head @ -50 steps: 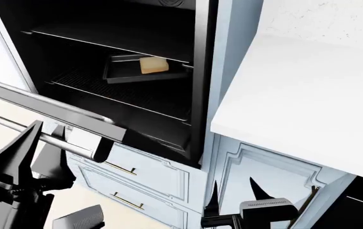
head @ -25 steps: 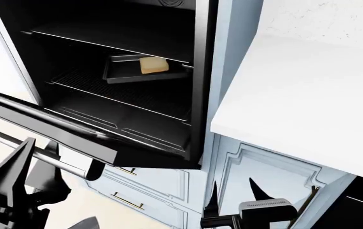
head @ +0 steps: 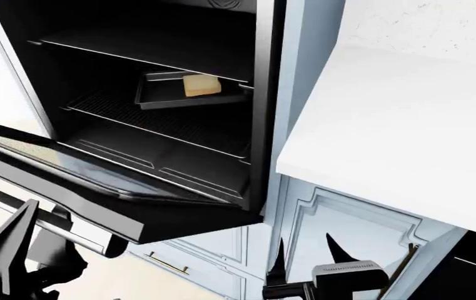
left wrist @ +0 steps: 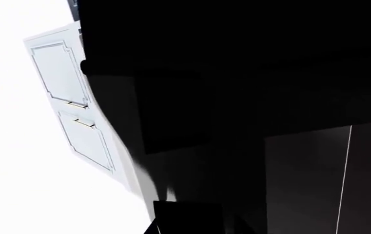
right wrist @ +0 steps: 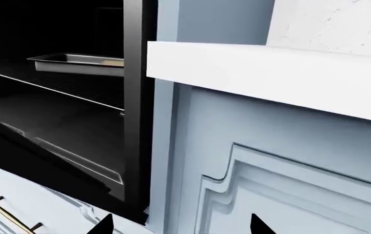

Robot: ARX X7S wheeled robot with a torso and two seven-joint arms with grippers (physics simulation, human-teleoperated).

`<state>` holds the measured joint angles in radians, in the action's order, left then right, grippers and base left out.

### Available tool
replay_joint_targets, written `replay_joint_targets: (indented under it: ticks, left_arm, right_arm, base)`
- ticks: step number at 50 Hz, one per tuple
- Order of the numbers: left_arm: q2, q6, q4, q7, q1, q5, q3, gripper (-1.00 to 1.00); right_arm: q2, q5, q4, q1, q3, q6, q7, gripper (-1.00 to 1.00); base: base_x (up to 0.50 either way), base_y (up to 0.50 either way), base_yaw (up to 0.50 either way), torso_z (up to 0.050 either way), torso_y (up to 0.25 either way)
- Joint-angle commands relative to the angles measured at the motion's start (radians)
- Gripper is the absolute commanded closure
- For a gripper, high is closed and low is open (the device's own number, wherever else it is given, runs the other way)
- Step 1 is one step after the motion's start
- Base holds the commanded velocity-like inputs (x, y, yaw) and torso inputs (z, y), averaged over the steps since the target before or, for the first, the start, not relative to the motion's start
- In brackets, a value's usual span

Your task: Open the oven door

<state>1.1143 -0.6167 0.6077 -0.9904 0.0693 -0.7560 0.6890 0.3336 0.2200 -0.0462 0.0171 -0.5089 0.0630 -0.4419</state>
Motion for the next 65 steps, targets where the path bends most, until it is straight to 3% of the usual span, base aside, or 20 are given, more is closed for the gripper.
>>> replay_joint_targets:
  ticks: [1, 34, 65]
  left_arm:
    - [0.017, -0.013, -0.034, -0.106, 0.028, 0.044, -0.081, 1.0]
    - [0.007, 0.006, -0.117, -0.261, 0.162, 0.095, -0.092, 1.0]
    - [-0.041, 0.079, -0.235, -0.363, 0.209, 0.119, -0.082, 1.0]
  right_arm:
    - [0.0, -0.002, 0.005, 0.0, -0.004, 0.004, -0.003, -1.0]
    - [0.001, 0.0, 0.016, 0.007, -0.014, 0.007, -0.006, -1.0]
    - [0.003, -0.007, 0.022, 0.009, -0.021, 0.013, -0.016, -1.0]
  base:
    - [0.0, 0.0, 0.01, 0.0, 0.0]
    - [0.0, 0.0, 0.0, 0.001, 0.001]
    - [0.0, 0.0, 0.0, 0.0, 0.0]
